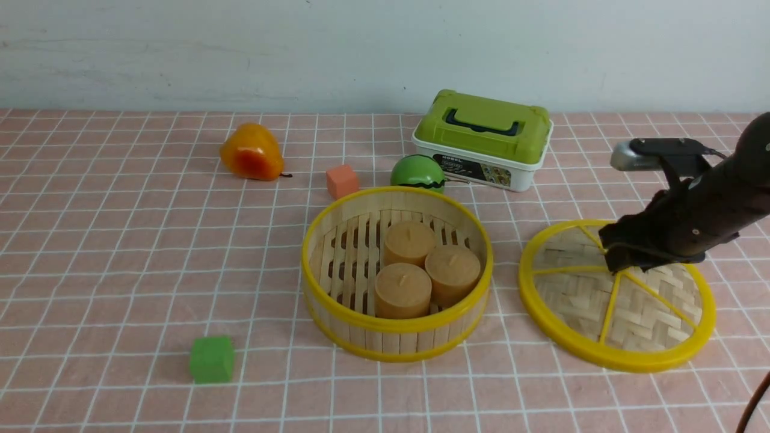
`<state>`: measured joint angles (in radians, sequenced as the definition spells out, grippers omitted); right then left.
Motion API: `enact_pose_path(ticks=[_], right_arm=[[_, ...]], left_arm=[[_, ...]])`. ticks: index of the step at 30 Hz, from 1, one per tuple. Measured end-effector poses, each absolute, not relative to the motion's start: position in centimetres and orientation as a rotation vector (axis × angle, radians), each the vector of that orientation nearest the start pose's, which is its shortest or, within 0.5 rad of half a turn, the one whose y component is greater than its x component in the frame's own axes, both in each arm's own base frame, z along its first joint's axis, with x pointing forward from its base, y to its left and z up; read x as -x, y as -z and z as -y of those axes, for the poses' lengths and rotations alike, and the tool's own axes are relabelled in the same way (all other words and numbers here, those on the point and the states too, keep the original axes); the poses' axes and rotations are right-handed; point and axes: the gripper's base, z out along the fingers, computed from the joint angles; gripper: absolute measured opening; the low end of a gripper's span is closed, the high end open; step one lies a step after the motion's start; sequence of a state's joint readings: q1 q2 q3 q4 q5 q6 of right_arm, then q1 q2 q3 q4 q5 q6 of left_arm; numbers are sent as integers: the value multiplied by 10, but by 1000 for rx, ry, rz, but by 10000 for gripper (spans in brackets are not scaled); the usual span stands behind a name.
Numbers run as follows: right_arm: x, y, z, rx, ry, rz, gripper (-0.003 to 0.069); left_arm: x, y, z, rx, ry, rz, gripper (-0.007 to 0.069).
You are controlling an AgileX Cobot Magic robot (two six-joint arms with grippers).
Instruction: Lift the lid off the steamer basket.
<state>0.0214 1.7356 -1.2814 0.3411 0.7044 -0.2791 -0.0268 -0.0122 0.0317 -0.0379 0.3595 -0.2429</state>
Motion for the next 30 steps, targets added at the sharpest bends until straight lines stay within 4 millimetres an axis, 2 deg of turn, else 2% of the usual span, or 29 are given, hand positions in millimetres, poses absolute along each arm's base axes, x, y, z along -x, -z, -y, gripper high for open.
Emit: enact_pose_path(ticks=[4,6,7,9,10,11,12,13,14,15,16,17,20,24,30], right_arm=[[-335,-319,-28,186,-268,-2431,349],[-314,-347,-27,201,-255,-2346,287],[-297,-366,-27,207,-247,-2286,235],[-282,-376,-27,212,-241,-2247,190],[-256,-392,-26,217,-235,-2186,103],[-252,-395,-26,219,-234,-2173,91],[-222,-403,-26,223,-227,-2121,22],[-204,-407,-25,225,-223,-2090,0],[-201,-407,-25,225,-222,-2084,-3],[-170,-410,-25,229,-215,-2031,-18],[-168,-408,-25,229,-216,-2033,-19],[-144,-404,-24,233,-212,-2003,-21],[-111,-395,-24,234,-205,-1946,-21],[-88,-380,-22,225,-195,-1895,-21],[-77,-367,-17,227,-103,-1879,-18]], left_arm=[[-53,-171,3,225,224,-1855,239],[-53,-171,3,225,224,-1855,239],[-53,-171,3,225,224,-1855,239],[-53,-171,3,225,224,-1855,239],[-53,-171,3,225,224,-1855,239],[-53,-171,3,225,224,-1855,239],[-53,-171,3,225,224,-1855,239],[-53,-171,3,225,224,-1855,239],[-53,-171,3,225,224,-1855,239],[-53,-171,3,225,223,-1856,239],[-53,-171,3,225,223,-1856,239],[-53,-171,3,225,223,-1856,239],[-53,-171,3,225,223,-1856,239],[-53,-171,3,225,223,-1856,239],[-53,-171,3,225,223,-1857,239]])
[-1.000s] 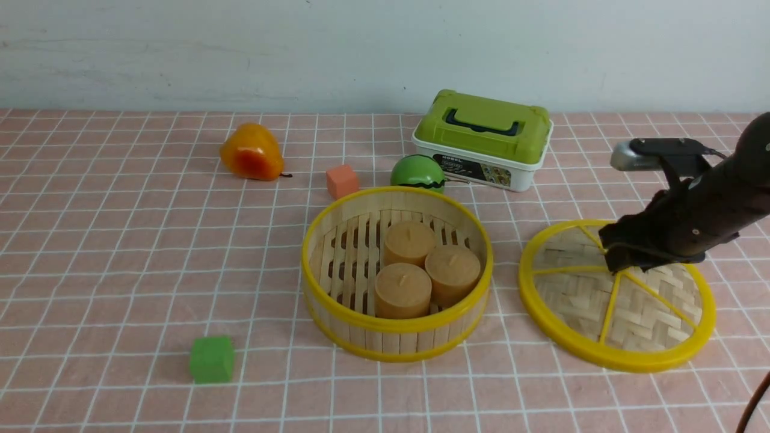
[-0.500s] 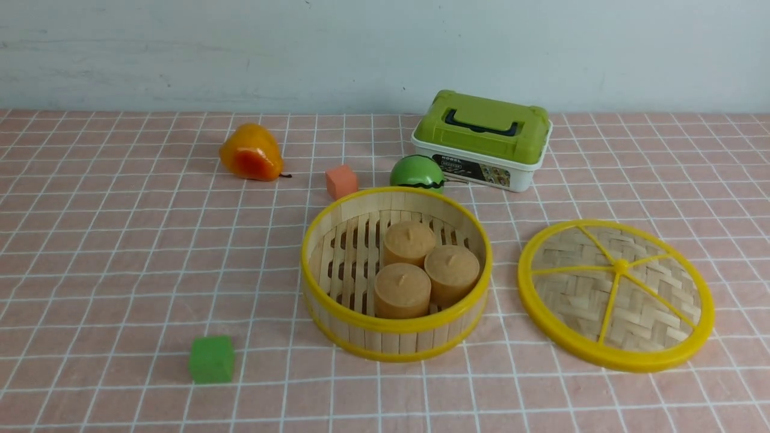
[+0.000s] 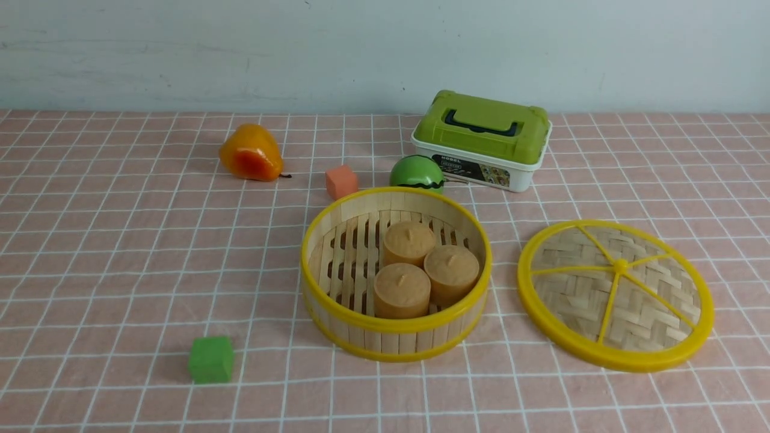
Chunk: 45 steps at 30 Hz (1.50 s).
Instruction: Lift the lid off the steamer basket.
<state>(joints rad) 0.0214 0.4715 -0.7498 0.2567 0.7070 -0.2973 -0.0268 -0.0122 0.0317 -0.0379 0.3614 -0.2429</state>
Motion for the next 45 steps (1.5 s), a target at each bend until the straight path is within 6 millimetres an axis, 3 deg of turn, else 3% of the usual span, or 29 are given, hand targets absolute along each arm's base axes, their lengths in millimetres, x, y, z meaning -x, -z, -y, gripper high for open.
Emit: enact_pose_path(ticks=[7,13,19,25,32,39,45], right_arm=[[-86,-329,-12,185,-56,-1845,-12],[-97,-291,-8,117,-24,-1691,-6],[-87,-250,-13,90,-141,-1533,3],[-79,-233,-8,69,-96,-1449,10],[-67,-203,-4,-12,-109,-1565,21],[-56,-184,3,-175,-57,-1721,26],[-54,-175,4,-171,-12,-1824,33]], left_arm=[[-53,-171,3,225,223,-1857,239],[-53,-171,3,225,223,-1857,239],[-53,-171,3,225,223,-1857,239],[-53,-171,3,225,223,-1857,239],[-53,-171,3,225,223,-1857,239],[-53,-171,3,225,223,-1857,239],[-53,-171,3,225,223,-1857,239]])
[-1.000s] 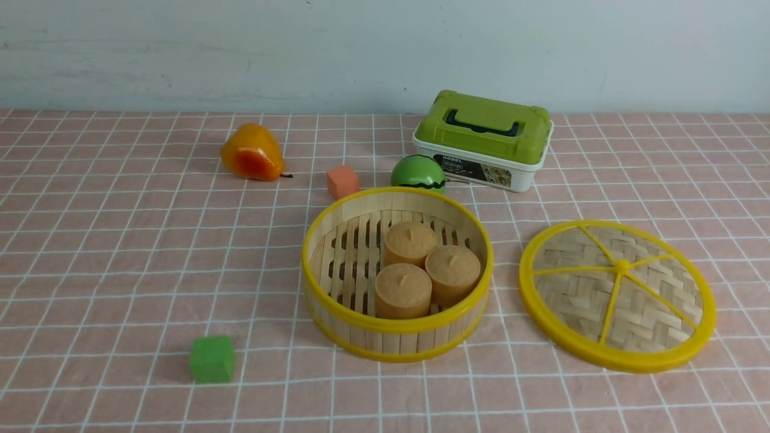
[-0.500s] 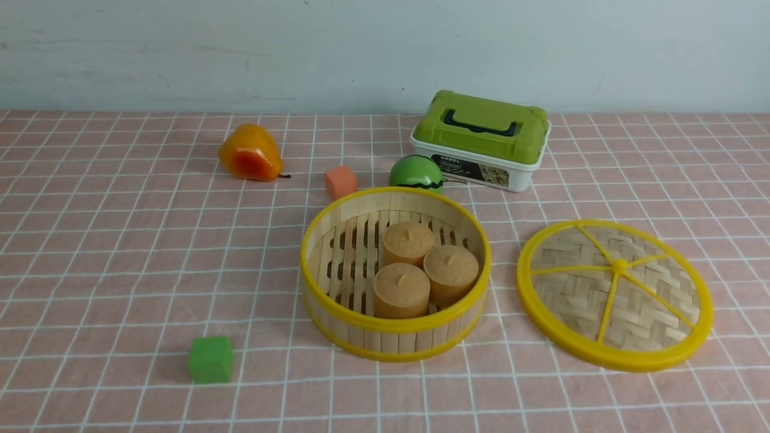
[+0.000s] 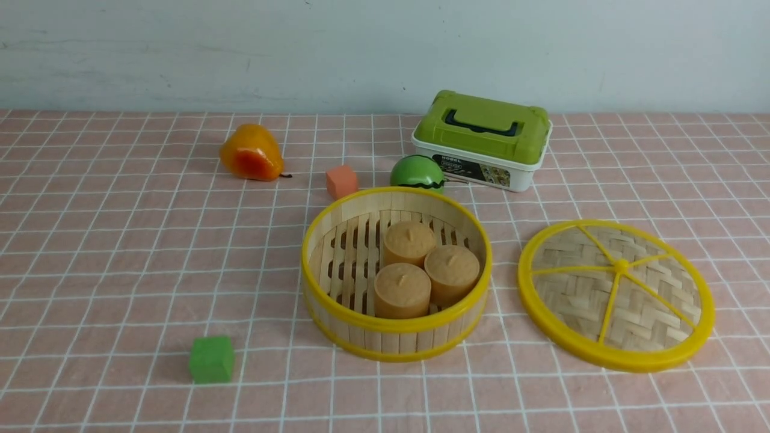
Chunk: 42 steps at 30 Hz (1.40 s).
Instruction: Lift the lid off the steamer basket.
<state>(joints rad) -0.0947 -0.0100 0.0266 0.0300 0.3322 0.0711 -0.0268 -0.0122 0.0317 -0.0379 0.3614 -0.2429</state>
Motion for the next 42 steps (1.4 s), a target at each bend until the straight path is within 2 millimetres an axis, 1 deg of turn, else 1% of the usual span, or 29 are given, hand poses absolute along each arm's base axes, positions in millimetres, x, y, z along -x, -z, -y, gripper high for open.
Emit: enact_pose_path(ticks=[3,7,11,42], right_arm=[[-53,-174,4,-172,-20,-1837,36],[-53,-173,2,-158,-80,-1858,40],[-53,-173,1,-145,-105,-1863,45],[-52,-173,1,-139,-98,-1870,83]], left_arm=[[-53,-171,3,225,223,-1857,239],[-53,-171,3,225,223,-1857,239],[-53,-171,3,225,223,-1857,239],[-53,-171,3,225,223,-1857,239]])
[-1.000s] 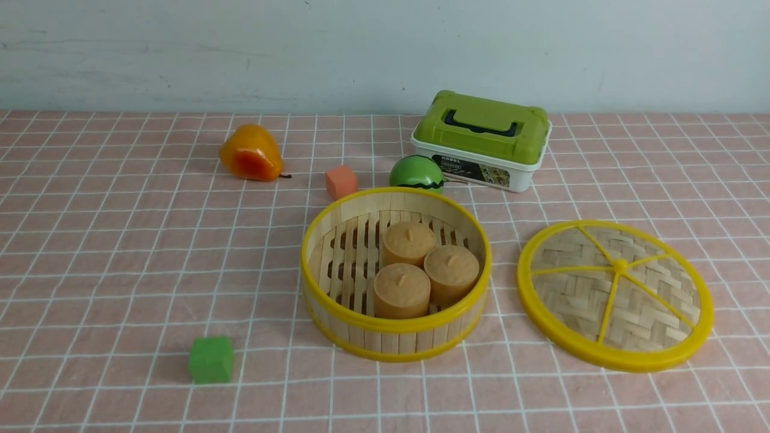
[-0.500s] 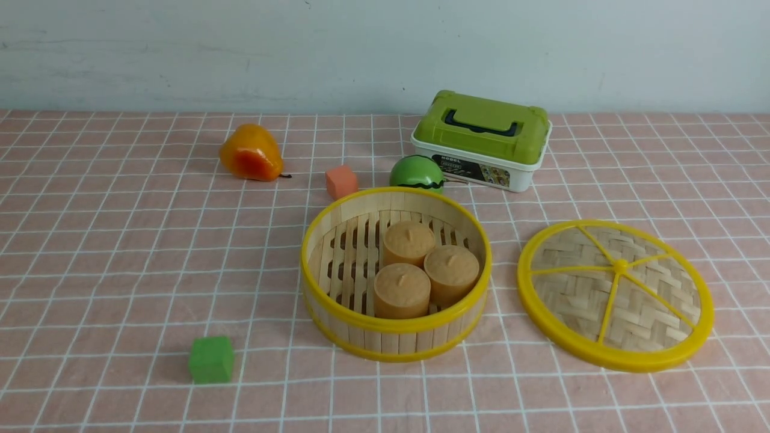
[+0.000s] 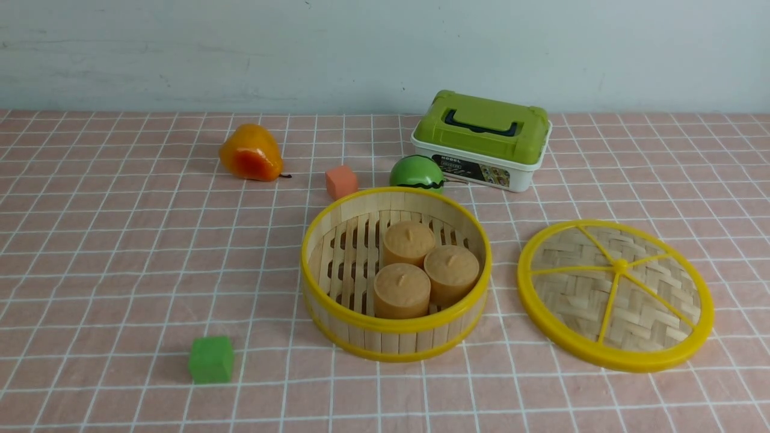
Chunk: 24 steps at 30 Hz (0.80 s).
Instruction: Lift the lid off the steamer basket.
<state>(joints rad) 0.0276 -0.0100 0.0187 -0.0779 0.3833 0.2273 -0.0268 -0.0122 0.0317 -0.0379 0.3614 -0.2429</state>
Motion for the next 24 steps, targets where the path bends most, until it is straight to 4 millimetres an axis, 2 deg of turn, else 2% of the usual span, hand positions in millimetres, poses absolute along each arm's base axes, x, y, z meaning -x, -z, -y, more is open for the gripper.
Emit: enact_pose_path(ticks=[24], right_arm=[[-52,-173,1,-139,-98,-1871,114]], left_arm=[[-53,-171,3,225,223,-1857,239]])
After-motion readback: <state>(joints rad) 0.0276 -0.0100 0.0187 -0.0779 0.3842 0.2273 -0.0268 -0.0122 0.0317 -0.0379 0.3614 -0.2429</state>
